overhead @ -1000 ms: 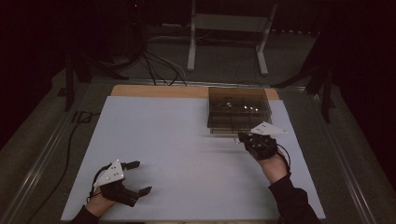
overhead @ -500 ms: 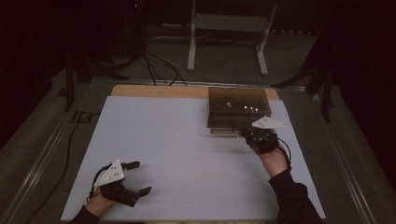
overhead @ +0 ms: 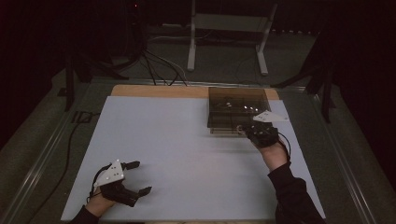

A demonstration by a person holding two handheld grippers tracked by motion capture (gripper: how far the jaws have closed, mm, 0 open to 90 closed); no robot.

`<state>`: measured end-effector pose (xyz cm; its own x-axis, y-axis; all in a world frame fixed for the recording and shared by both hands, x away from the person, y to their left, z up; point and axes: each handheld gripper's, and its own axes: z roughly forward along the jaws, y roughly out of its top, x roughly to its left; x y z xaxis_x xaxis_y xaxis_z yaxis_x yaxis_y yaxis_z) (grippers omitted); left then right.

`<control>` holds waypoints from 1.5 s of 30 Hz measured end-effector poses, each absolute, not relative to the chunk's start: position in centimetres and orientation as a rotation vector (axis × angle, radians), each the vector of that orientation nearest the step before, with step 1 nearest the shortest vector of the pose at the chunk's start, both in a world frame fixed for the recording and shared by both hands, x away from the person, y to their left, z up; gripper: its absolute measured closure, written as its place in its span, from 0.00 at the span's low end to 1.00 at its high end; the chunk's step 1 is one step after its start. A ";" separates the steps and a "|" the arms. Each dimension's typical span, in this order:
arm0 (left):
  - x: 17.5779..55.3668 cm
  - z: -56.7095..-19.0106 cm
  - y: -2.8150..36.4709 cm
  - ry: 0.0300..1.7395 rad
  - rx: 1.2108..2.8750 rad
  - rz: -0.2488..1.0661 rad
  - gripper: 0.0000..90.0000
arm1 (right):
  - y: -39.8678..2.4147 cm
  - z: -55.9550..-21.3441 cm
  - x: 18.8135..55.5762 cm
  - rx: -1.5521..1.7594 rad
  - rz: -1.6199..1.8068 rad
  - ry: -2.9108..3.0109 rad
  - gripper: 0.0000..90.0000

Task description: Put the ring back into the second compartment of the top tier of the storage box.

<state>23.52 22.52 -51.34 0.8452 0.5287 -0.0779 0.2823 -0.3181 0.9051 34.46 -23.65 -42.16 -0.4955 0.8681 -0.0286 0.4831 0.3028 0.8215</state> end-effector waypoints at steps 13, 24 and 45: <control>23.5 -51.3 22.5 0.604 1.921 0.279 0.01 | -23.9 -42.4 35.6 1.225 1.053 2.099 0.96; 23.5 -51.3 22.5 0.601 1.921 0.281 0.01 | -24.0 -42.9 36.7 1.253 1.041 2.098 0.96; 23.5 -51.4 22.5 0.602 1.924 0.279 0.01 | -23.5 -44.1 38.9 1.312 0.983 2.099 0.96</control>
